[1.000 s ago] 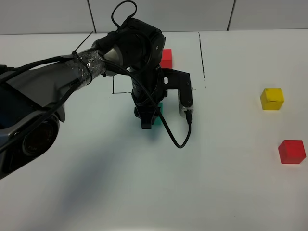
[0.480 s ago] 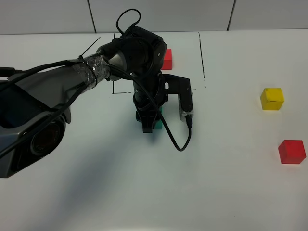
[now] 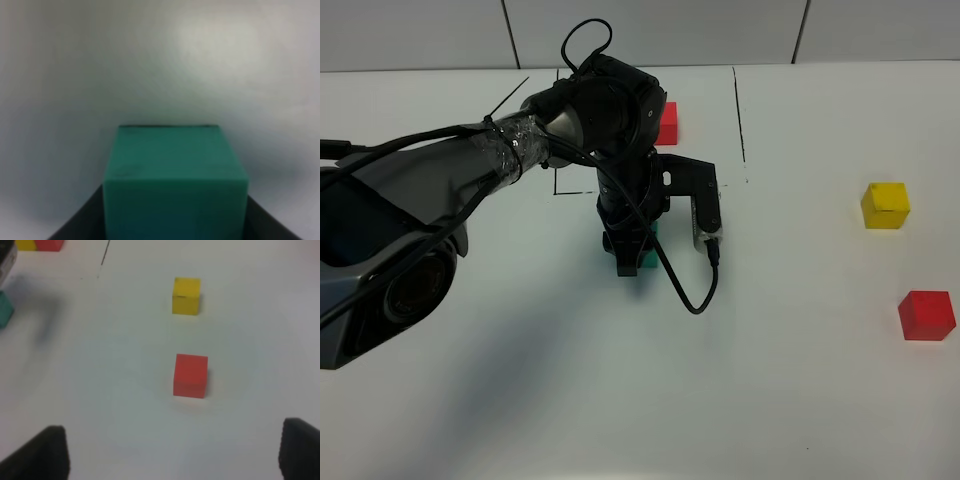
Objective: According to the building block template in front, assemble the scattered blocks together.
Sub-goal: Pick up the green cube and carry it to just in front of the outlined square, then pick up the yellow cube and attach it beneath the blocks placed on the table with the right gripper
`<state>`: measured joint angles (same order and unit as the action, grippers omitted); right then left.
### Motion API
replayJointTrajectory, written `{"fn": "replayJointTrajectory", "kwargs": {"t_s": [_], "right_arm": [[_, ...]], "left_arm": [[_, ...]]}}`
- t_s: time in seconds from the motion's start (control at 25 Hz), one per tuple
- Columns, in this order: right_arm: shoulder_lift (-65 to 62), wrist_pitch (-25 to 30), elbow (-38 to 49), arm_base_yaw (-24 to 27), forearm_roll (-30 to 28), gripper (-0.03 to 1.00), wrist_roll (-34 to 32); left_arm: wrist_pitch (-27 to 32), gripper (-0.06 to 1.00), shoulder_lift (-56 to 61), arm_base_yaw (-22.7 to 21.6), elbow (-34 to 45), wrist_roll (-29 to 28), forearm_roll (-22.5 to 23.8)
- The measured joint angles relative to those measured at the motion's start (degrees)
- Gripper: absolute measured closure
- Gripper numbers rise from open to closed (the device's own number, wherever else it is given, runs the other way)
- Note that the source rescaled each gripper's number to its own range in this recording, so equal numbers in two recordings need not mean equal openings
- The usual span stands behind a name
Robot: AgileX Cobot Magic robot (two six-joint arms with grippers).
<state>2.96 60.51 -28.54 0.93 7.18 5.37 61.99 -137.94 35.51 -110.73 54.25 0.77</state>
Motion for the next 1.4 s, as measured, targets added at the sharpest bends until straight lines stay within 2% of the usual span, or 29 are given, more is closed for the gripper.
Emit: {"fn": "replayJointTrajectory", "kwargs": {"t_s": [0.6,0.68,0.8,1.0,1.12,1.24,1.4], "right_arm": [[0.0,0.0,0.0,0.0,0.0,0.18,-0.1],[0.0,0.0,0.0,0.0,0.0,0.18,-0.1],[0.0,0.0,0.0,0.0,0.0,0.18,0.0],[0.0,0.0,0.0,0.0,0.0,0.18,0.0],[0.0,0.0,0.0,0.0,0.0,0.18,0.0],[0.0,0.0,0.0,0.0,0.0,0.18,0.0],[0.0,0.0,0.0,0.0,0.1,0.18,0.0]], "left_arm": [[0.1,0.94,0.0,0.0,-0.1,-0.1,0.0],[0.1,0.91,0.0,0.0,-0.1,-0.1,0.0],[-0.7,0.72,0.0,0.0,-0.1,-0.1,-0.8],[-3.0,0.22,2.6,0.0,-0.1,-1.1,-0.8],[-3.0,0.02,4.8,0.0,-0.1,-2.7,-1.2],[-2.4,-0.05,7.1,0.0,-0.1,-4.7,-1.2],[-2.5,-0.06,10.9,-0.1,-0.1,-11.7,-0.8]]}}
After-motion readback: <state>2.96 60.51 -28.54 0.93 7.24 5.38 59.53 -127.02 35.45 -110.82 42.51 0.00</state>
